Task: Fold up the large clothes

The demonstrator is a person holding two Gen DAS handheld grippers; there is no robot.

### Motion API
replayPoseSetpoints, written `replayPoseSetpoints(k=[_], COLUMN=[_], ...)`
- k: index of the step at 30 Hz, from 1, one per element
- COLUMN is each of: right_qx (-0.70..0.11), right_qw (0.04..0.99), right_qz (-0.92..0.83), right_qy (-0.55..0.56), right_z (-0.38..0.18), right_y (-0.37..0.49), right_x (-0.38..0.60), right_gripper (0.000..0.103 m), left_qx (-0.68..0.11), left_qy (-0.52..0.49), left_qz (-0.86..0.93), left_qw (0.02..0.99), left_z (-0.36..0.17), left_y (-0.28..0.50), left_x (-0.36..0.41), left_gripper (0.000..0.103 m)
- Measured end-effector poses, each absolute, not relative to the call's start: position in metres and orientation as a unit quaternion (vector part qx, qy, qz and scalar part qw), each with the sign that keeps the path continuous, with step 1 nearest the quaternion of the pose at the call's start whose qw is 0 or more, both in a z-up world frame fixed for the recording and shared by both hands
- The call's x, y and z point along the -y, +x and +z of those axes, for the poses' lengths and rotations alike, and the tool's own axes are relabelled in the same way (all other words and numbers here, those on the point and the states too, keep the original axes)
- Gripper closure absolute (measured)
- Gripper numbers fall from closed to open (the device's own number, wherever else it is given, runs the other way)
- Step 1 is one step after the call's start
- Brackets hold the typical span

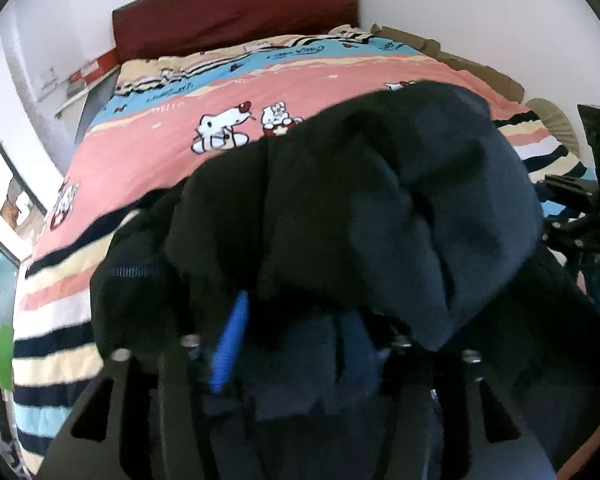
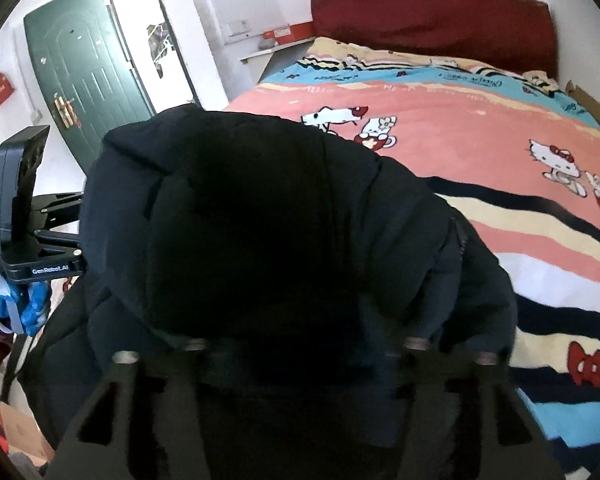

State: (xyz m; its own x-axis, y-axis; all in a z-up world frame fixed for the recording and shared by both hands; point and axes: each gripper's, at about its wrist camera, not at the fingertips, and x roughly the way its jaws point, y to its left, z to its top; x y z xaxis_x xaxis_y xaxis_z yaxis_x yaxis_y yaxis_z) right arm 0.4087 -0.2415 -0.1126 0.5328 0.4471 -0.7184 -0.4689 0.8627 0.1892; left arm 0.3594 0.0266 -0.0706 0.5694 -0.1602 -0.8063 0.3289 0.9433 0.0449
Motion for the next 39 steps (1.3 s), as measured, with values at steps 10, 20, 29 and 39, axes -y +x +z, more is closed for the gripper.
replayPoseSetpoints(k=[10,20,29,39], right_qx=[-0.384,-0.355,-0.449,-0.472], right_qw=[0.887,0.907,0.848,0.828], right_qz=[0.257,0.217,0.281,0.290], right_qy=[-0.001,0.070,0.011,-0.081], right_z=[-0.065,-0.030,-0.104,-0.159], right_y=[0.396,0.502,0.462,0.358], right_x=[0.269,0.233,0.182,0.159], right_gripper=[0.027,0.026,0.030,0.029], left_qx=[-0.408,-0.405,-0.454,-0.464], left_qy=[0.047,-0.026,0.006,-0.014], left_qz=[-0.132,-0.128,-0.165,-0.185], left_qw=[0.902,0.905,0.876,0.866], left_z=[-0.012,-0.002,-0.079,-0.115], left_y=[0.357,0.485,0.411,0.326], left_x=[-0.064,-0.041,-0.016,-0.012], left_gripper=[0.049,0.049,0.049,0.049])
